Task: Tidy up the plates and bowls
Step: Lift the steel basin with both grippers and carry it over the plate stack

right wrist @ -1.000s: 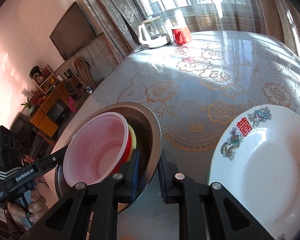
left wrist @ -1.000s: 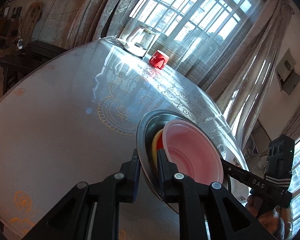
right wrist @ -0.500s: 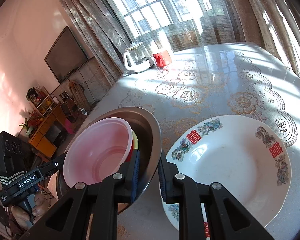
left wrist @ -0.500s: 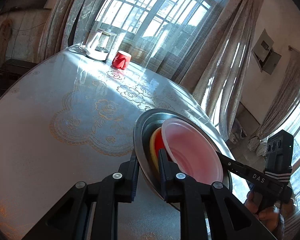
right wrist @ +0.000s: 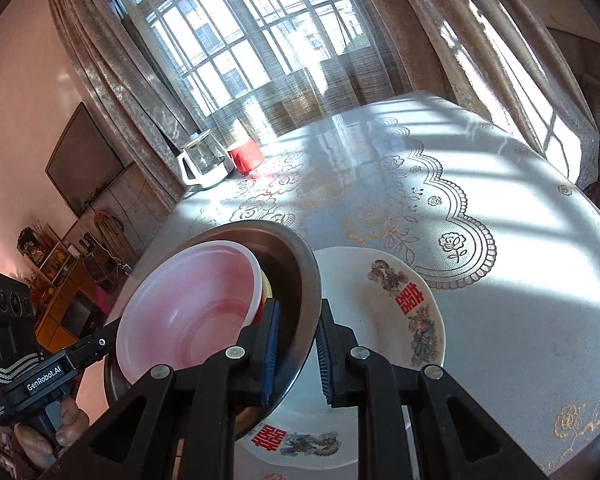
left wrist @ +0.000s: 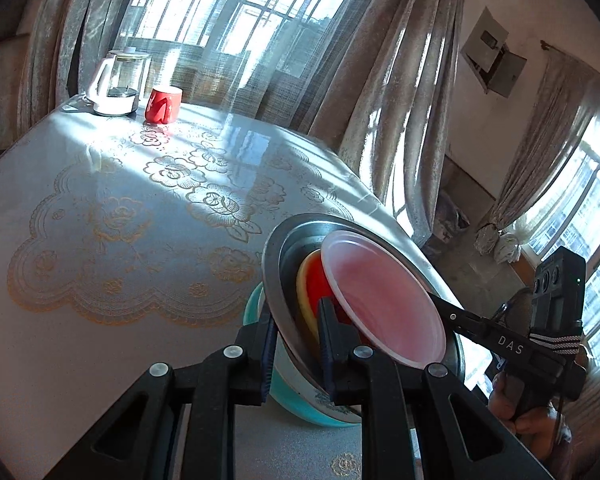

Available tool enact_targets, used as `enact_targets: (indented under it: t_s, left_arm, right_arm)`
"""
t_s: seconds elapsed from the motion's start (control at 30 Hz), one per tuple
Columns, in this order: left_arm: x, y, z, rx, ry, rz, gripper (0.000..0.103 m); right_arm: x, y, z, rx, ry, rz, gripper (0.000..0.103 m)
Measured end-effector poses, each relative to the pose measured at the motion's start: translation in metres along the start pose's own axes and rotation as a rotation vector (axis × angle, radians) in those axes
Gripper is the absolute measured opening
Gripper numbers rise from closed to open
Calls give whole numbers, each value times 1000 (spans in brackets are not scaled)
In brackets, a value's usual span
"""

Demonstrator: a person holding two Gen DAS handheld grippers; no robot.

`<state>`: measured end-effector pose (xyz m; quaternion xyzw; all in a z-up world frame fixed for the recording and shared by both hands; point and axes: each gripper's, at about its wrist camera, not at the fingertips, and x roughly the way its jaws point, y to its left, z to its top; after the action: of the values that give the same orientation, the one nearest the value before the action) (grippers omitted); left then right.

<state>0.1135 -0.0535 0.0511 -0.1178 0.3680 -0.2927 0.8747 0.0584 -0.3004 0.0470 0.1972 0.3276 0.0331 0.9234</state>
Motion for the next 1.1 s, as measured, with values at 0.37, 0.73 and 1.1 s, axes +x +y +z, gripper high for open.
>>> enact_targets:
  t_s: [0.37, 0.73, 1.1]
  left_arm:
    - [39, -11, -12, 18, 84, 0, 20]
    - [55, -12, -19, 27, 98, 14, 21]
    - [59, -12, -23, 16, 123, 22, 21]
  right_arm:
    - [8, -37, -9, 55, 19, -74, 19]
    - [15, -49, -17, 74, 27, -94, 19]
    - [16, -52, -20, 100, 40, -74, 19]
